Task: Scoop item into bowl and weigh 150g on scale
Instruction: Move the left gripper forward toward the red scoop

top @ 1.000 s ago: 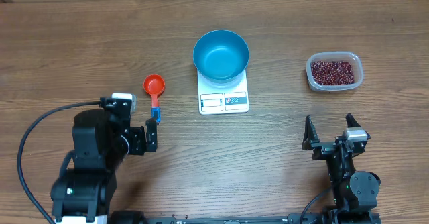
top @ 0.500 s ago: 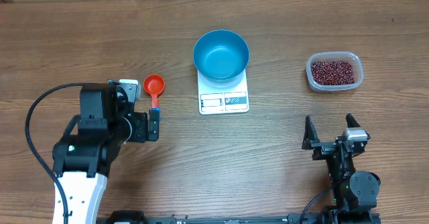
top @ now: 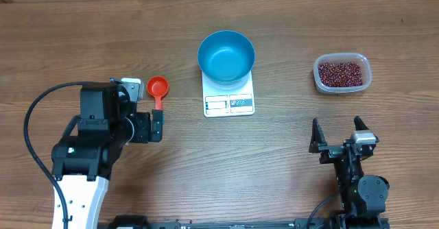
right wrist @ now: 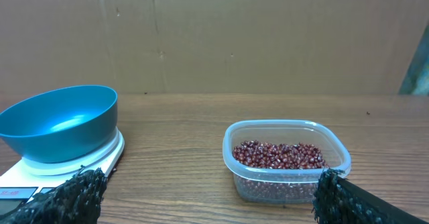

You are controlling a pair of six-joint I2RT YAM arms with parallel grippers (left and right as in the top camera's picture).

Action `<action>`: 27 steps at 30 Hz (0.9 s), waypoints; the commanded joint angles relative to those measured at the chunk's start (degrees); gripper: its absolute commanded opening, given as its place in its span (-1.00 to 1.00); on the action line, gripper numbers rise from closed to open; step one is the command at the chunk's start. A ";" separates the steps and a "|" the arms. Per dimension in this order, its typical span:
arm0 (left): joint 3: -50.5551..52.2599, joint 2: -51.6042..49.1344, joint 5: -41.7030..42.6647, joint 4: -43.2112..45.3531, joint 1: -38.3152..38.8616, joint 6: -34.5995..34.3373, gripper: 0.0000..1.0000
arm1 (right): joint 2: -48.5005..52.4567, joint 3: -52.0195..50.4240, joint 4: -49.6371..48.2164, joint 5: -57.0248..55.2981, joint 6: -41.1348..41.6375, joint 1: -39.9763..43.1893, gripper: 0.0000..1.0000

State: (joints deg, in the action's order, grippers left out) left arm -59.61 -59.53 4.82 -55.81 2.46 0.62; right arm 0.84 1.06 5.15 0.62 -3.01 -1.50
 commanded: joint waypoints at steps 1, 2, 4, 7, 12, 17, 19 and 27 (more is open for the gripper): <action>-3.89 -0.83 1.22 -1.29 -0.57 1.81 0.99 | -0.61 -0.61 -0.31 -0.55 -0.07 0.24 1.00; -4.79 -1.42 1.20 -2.01 -0.57 2.23 0.99 | -0.61 -0.61 -0.31 -0.55 -0.07 0.24 1.00; -6.69 -2.95 1.20 -3.65 -0.57 2.69 0.99 | -0.61 -0.61 -0.31 -0.55 -0.07 0.24 1.00; -9.40 -5.55 1.22 -6.03 -0.57 3.30 0.99 | -0.61 -0.61 -0.31 -0.55 -0.07 0.24 1.00; -13.62 -10.03 1.33 -8.74 -0.57 3.30 0.98 | -0.61 -0.61 -0.31 -0.55 -0.07 0.24 1.00; -14.32 -12.41 2.40 -8.68 -0.57 3.74 0.99 | -0.61 -0.61 -0.31 -0.55 -0.07 0.24 1.00; -14.32 -13.29 2.23 -8.68 -0.57 3.74 0.99 | -0.61 -0.61 -0.31 -0.55 -0.07 0.24 1.00; -14.32 -14.73 2.08 -8.41 -0.57 3.72 0.99 | -0.61 -0.61 -0.31 -0.55 -0.07 0.24 1.00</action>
State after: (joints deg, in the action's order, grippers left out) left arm -72.49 -74.17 6.04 -64.34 2.46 3.40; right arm 0.84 1.06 5.15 0.60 -3.01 -1.50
